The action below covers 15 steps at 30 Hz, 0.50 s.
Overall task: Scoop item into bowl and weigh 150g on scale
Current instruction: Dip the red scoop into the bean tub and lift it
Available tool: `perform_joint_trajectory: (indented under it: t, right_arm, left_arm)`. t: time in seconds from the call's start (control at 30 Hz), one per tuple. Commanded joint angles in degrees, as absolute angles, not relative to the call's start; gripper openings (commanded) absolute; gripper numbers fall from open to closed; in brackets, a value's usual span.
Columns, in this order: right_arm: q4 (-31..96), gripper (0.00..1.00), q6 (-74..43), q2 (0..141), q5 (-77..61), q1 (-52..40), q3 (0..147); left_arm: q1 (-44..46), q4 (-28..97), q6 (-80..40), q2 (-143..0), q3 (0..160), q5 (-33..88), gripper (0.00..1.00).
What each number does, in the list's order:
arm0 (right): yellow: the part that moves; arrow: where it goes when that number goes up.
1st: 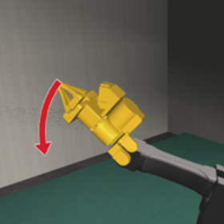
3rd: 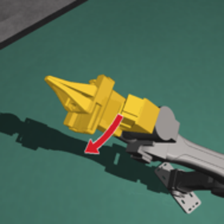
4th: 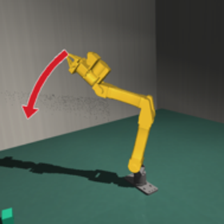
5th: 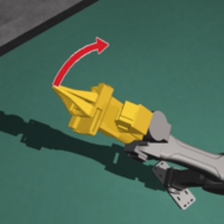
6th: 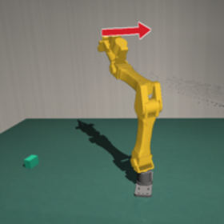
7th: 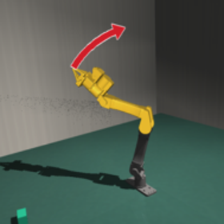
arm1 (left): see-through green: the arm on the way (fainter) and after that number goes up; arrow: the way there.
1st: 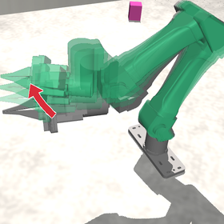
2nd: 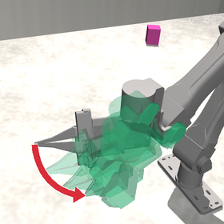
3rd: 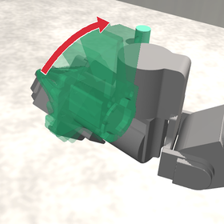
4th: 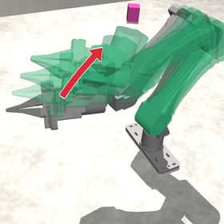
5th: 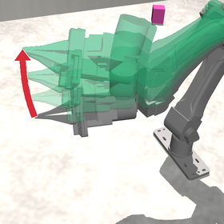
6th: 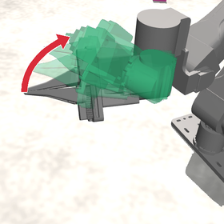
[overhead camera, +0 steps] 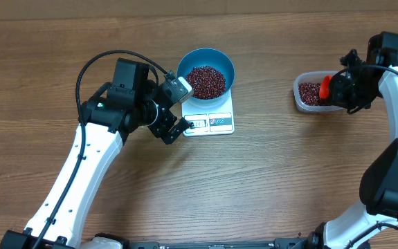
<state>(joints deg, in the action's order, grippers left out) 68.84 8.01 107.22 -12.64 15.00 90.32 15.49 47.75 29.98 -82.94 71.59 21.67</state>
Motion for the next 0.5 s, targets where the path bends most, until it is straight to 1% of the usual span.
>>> perform_joint_trajectory:
  t: [0.0, 0.47]
  right_arm:
    - [67.48, 0.04, 8.45, 106.61, -12.45, 15.07, 88.71]
    - [61.76, 0.04, 7.55, 107.61, -12.97, 14.31, 84.27]
  left_arm:
    - [15.40, 47.75, 29.15, -83.15, 71.35, 21.89, 1.00]
    - [15.40, 47.75, 29.15, -83.15, 71.35, 21.89, 1.00]
